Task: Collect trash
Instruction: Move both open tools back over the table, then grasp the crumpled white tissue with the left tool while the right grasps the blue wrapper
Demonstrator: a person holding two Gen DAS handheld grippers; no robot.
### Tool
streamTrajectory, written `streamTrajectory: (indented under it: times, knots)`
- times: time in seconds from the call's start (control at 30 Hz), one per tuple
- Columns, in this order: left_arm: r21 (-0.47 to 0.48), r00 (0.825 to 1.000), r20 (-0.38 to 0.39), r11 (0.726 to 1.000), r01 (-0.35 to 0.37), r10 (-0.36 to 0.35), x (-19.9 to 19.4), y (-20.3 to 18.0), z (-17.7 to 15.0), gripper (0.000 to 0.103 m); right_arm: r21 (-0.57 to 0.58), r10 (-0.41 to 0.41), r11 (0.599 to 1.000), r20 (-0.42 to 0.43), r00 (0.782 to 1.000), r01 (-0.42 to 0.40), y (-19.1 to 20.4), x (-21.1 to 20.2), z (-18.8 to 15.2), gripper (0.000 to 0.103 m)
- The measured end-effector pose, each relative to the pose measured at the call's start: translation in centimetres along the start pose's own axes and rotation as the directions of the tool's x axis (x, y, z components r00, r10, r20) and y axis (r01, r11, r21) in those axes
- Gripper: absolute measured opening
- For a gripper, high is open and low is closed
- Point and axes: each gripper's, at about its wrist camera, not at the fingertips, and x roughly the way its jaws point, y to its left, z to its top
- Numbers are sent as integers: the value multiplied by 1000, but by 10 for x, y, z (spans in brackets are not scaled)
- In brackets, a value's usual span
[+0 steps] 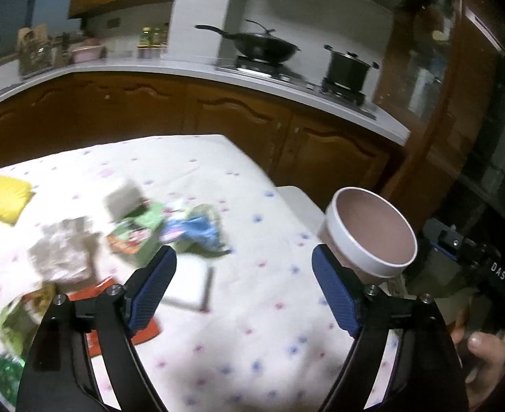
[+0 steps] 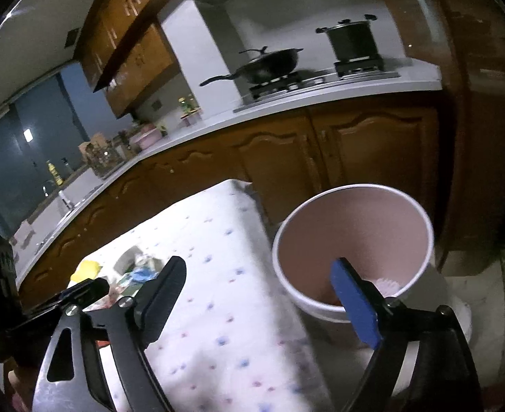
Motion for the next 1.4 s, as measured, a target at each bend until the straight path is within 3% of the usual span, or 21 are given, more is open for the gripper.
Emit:
streamTrajectory:
  times: [0.27,0.67,1.4]
  knots:
    - [-65,998,25,996,-62,64,-30,43,-16,94,-48,79,996,-37,996,-81,40,12,-20,99]
    - [-131,988,52,982,-139,147,-58,95,-27,96,-135,140,979,-90,986,-151,95,28,-39,99]
    - [-230,978,-11,951,-206,209,-45,161,-17,96,-181,176,963,-150,973,-202,142,67,-43,99]
